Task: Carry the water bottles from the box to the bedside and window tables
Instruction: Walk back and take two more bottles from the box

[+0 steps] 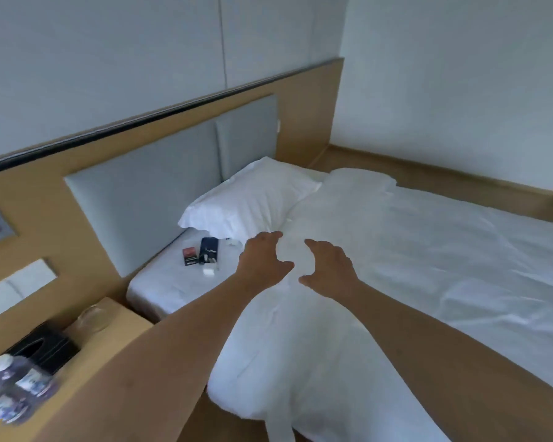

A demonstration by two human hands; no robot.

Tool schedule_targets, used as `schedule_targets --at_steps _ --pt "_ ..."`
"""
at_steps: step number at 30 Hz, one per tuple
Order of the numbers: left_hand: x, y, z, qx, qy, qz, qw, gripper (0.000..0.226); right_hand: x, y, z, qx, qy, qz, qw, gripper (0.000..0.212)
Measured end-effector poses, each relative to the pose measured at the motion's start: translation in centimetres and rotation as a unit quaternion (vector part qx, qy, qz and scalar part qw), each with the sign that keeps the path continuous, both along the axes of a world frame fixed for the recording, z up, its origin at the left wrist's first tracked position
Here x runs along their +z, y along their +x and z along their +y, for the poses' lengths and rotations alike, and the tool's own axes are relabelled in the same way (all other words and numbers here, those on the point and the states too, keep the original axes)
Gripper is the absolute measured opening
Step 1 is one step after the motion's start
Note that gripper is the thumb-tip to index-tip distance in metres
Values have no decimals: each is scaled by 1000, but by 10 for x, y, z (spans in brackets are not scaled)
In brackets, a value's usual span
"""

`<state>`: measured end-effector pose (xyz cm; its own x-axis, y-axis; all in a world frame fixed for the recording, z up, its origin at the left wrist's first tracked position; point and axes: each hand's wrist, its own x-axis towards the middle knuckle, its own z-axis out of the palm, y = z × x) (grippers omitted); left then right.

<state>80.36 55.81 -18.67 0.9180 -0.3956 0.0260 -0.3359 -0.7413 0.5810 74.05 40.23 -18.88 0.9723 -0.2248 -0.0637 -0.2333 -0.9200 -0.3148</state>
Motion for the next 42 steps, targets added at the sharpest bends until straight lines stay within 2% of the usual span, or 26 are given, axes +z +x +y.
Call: schedule_targets --at_steps 5,10,15,22,28,34,38,42 --pt "1 -52 -167 -148 16 -8 989 79 1 -97 -138 -155 -6 -1 988 87" --pt "-4 -125 -318 -305 39 5 951 79 -4 -212 -248 -320 6 1 947 87" --pt "-16 -221 -448 -458 51 2 887 79 -14 -326 -325 -480 27 2 877 90" --pt "-25 -357 -594 -630 41 4 776 76 -19 -459 -408 -656 35 -6 754 87" --pt "-14 -475 -682 -744 41 0 667 75 -6 -557 -441 -770 35 -2 637 86" --pt "-16 -593 -718 -823 48 8 566 74 -9 -650 -450 -847 30 -10 531 88" --pt "-25 -672 -737 -853 60 -14 519 76 -22 -711 -459 -873 30 -19 486 90" --pt "-33 -757 -764 -867 63 -25 494 77 -37 -788 -480 -888 29 -25 459 91"
